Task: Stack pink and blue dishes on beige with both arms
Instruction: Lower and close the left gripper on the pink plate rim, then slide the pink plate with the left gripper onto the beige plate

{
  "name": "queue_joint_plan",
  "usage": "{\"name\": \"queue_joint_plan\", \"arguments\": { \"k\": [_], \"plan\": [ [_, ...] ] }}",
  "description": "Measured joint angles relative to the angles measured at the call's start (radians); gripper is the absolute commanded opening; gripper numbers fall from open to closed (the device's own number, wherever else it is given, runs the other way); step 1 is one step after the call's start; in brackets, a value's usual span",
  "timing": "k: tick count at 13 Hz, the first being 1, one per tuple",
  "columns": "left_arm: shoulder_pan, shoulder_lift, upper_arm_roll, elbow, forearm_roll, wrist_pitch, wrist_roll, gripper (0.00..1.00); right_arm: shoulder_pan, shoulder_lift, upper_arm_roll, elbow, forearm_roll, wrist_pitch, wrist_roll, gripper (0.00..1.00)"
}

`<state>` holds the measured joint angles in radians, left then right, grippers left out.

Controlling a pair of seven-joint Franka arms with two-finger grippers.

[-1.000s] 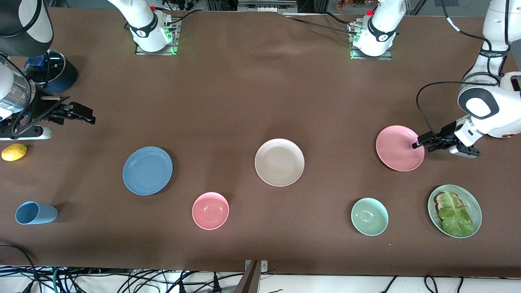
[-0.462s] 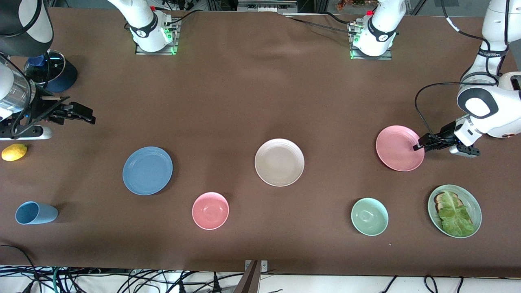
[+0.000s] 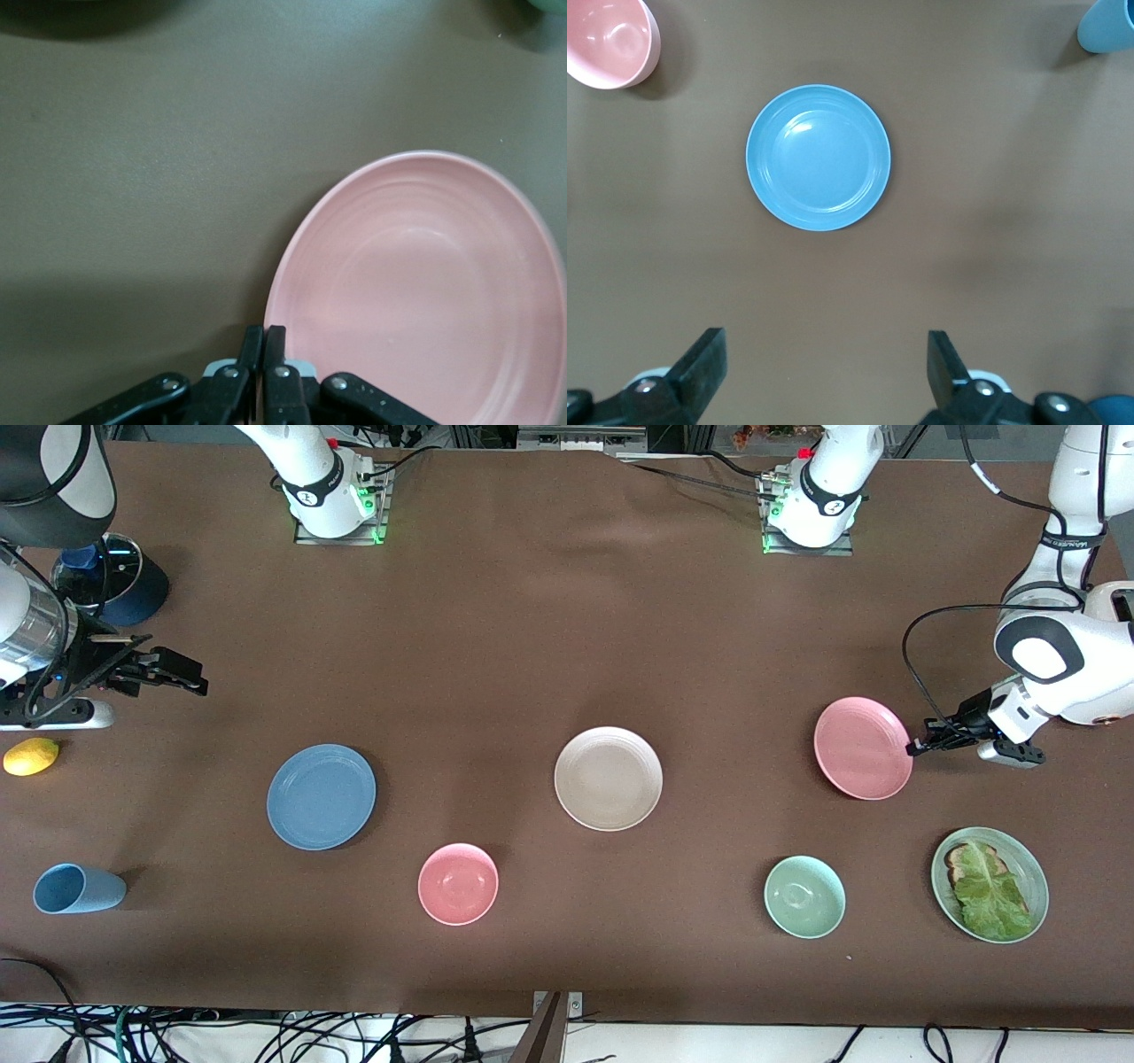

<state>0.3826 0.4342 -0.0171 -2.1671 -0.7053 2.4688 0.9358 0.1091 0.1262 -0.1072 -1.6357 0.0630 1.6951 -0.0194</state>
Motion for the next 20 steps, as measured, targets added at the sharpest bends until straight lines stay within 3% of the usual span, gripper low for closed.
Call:
{"name": "queue_joint_plan", "arguments": {
  "k": [8,17,20],
  "plan": [
    [-0.002,-0.006,-0.001,0.002,0.000,0.000,0.000,0.00,0.000,0.000,0.000,0.000,0.000,0.000,0.000,1.00],
    [-0.069,-0.101,-0.014,0.005,0.000,-0.001,-0.048,0.00,0.000,0.000,0.000,0.000,0.000,-0.001,0.000,1.00],
    [-0.114,-0.137,-0.024,0.013,0.085,0.000,-0.161,0.00,0.000,0.000,0.000,0.000,0.000,-0.002,0.000,1.00]
  ]
}}
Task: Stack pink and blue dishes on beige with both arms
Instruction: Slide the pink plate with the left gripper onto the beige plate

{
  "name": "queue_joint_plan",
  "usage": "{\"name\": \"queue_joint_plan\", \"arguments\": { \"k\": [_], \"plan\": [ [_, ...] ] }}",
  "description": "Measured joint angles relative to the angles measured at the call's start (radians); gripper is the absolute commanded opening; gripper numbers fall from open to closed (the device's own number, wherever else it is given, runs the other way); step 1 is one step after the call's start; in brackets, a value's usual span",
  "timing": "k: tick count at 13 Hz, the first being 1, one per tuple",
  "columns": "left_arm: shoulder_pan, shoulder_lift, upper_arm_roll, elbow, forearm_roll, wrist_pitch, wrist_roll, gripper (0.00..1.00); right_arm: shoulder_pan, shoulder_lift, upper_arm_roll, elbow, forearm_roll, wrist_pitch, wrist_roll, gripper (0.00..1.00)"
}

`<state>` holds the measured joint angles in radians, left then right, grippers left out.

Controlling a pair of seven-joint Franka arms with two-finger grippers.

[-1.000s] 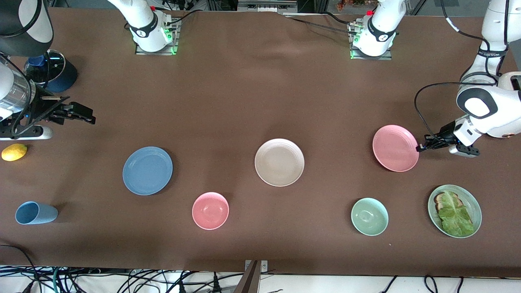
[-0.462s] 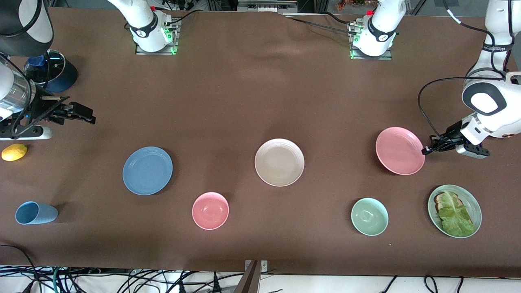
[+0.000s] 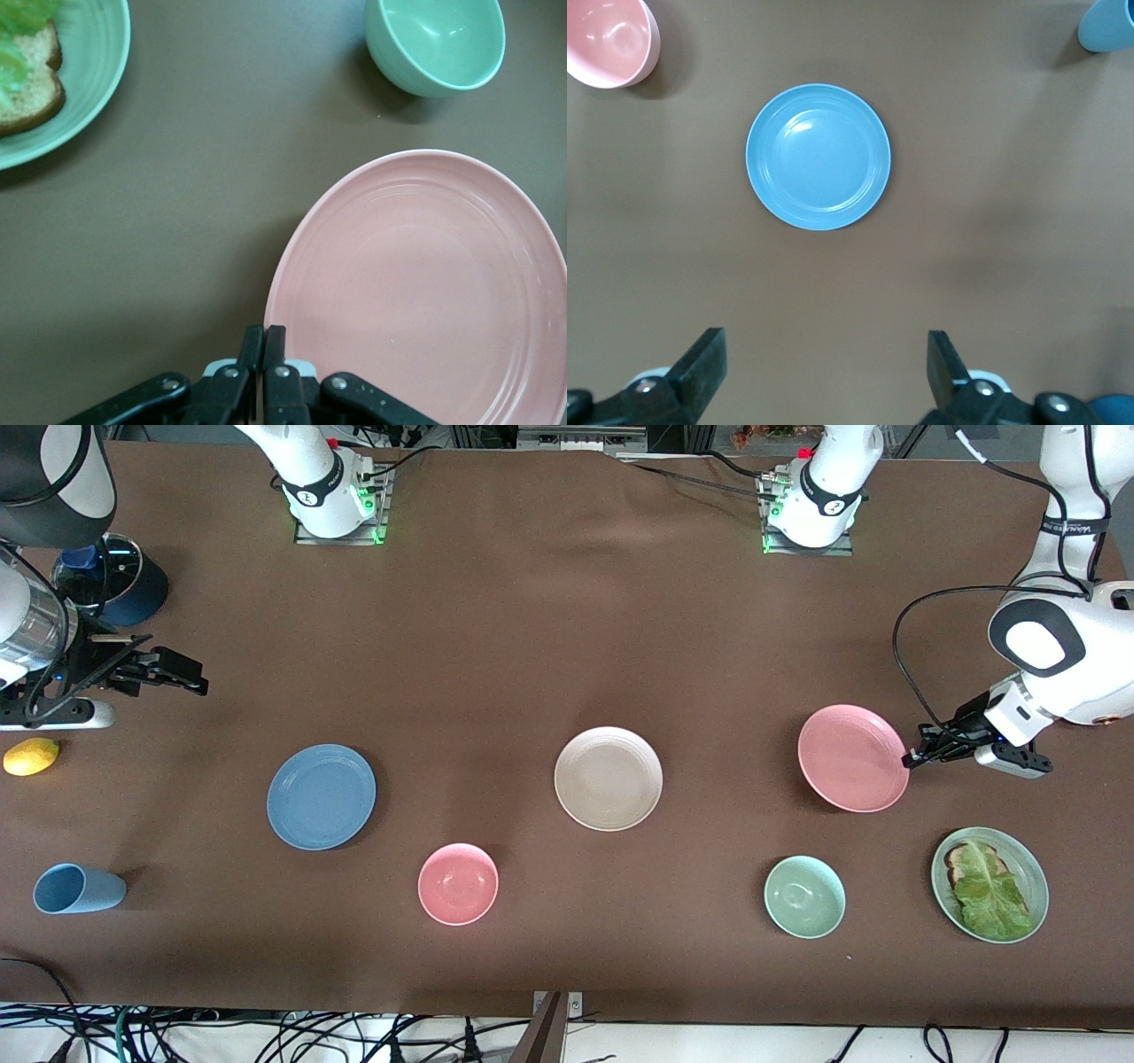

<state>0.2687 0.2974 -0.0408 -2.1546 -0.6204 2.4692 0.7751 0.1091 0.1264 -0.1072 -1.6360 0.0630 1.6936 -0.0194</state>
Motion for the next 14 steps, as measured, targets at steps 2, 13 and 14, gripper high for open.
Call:
{"name": "queue_joint_plan", "arguments": {
  "k": [2,13,14],
  "plan": [
    [-0.008,-0.029,-0.019,0.021,0.110,-0.012,-0.131,0.00,0.000,0.000,0.000,0.000,0.000,0.000,0.000,1.00],
    [-0.048,-0.059,-0.237,0.036,0.264,-0.012,-0.607,0.00,0.000,0.001,-0.001,-0.001,0.000,-0.001,0.000,1.00],
    [-0.063,-0.059,-0.249,0.041,0.276,-0.008,-0.654,0.00,0.000,0.001,-0.002,-0.001,0.000,-0.001,0.000,1.00]
  ]
}}
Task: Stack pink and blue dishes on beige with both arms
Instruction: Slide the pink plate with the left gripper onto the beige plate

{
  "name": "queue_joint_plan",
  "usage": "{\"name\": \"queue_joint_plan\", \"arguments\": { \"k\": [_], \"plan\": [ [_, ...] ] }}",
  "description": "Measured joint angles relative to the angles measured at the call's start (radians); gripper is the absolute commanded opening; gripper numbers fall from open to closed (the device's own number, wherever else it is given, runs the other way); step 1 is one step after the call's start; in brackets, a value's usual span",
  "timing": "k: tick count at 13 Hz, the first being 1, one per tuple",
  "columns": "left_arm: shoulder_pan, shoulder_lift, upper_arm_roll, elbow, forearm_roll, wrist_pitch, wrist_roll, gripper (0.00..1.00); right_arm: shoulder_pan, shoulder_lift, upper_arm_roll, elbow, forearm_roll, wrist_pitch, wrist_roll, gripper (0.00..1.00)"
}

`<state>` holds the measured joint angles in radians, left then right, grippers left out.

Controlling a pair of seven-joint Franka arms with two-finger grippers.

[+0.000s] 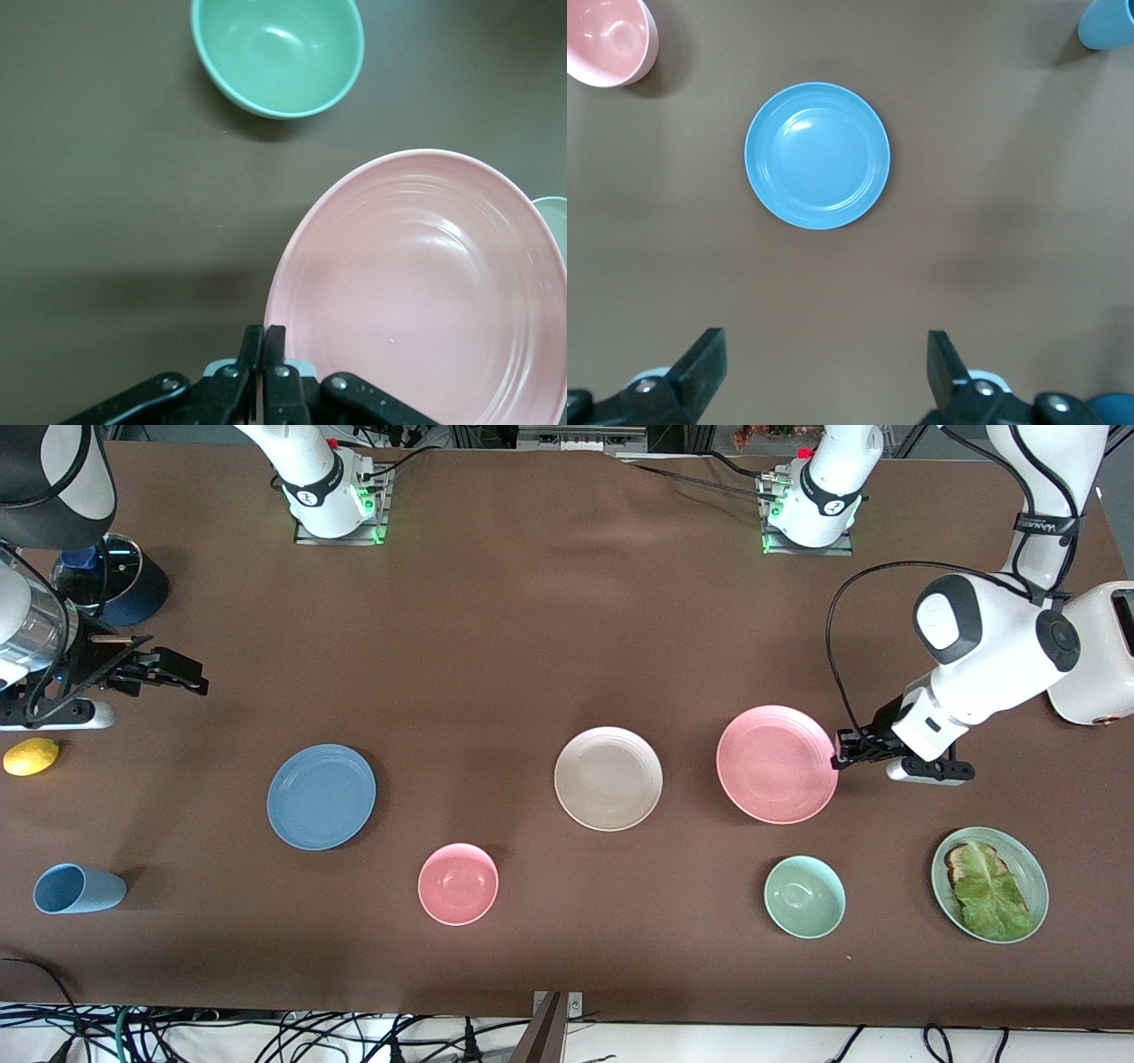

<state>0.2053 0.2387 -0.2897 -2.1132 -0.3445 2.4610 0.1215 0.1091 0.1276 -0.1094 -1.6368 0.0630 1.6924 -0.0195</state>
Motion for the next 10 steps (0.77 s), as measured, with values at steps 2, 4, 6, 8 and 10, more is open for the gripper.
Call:
{"name": "queue_joint_plan", "arguments": {
  "k": [2,4,6,8,10],
  "plan": [
    [-0.039,0.000,-0.008,0.015,0.026,0.001,-0.081,0.00,0.000,0.001,-0.003,0.000,0.000,0.000,0.000,1.00],
    [-0.080,0.003,-0.011,0.029,0.032,0.001,-0.150,0.00,0.000,0.002,-0.007,0.000,0.000,0.001,0.000,1.00],
    [-0.116,0.012,-0.012,0.040,0.065,0.015,-0.220,0.00,0.000,0.005,-0.008,0.000,0.000,0.001,0.000,1.00],
    [-0.146,0.027,-0.012,0.048,0.118,0.026,-0.306,0.00,0.000,0.008,-0.008,0.000,0.000,0.002,0.000,1.00],
    [-0.188,0.048,-0.012,0.061,0.157,0.051,-0.399,0.00,-0.001,0.011,-0.010,0.000,0.000,0.002,0.000,1.00]
  ]
}}
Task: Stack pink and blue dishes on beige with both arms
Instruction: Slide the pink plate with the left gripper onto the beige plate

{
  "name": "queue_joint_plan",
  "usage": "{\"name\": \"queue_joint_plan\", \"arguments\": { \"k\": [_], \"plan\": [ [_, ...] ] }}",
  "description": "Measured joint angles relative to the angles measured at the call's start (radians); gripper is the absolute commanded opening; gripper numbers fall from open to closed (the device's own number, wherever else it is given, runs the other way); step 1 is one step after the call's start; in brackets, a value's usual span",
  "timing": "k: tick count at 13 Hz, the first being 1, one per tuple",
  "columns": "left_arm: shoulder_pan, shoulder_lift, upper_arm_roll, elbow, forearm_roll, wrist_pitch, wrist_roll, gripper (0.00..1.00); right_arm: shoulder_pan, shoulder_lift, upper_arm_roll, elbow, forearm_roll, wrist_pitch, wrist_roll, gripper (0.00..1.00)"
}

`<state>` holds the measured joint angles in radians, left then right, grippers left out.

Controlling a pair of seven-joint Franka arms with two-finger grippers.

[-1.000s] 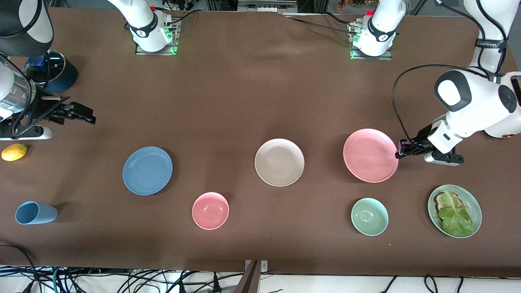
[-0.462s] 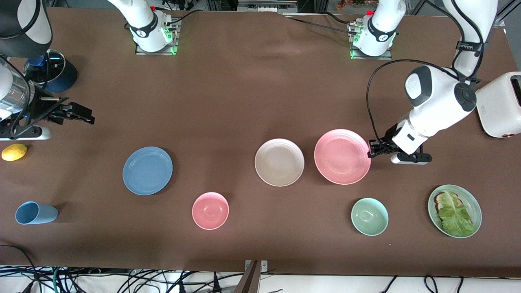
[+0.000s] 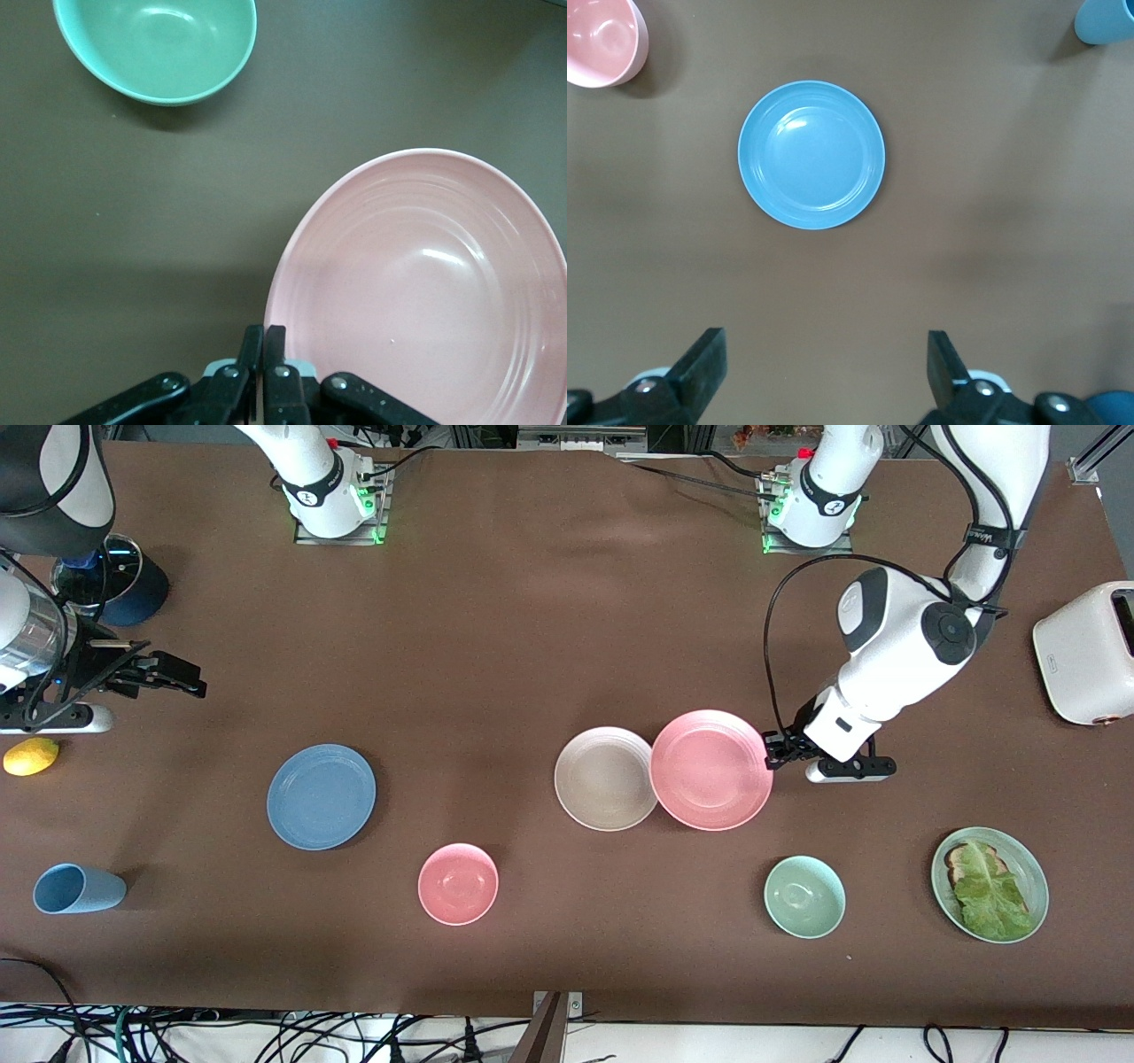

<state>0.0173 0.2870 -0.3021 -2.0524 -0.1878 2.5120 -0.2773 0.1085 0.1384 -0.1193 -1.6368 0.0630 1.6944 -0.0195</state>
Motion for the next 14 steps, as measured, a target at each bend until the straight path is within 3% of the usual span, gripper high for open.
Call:
{"name": "queue_joint_plan", "arguments": {
  "k": [8,14],
  "plan": [
    [-0.173,0.128,-0.002,0.129,0.284,0.015,-0.474,0.00,0.000,0.010,-0.001,0.000,0.000,0.000,-0.001,1.00],
    [-0.228,0.223,0.000,0.170,0.435,0.061,-0.674,0.00,0.000,0.010,-0.001,0.000,0.000,-0.002,-0.003,1.00]
  ]
}}
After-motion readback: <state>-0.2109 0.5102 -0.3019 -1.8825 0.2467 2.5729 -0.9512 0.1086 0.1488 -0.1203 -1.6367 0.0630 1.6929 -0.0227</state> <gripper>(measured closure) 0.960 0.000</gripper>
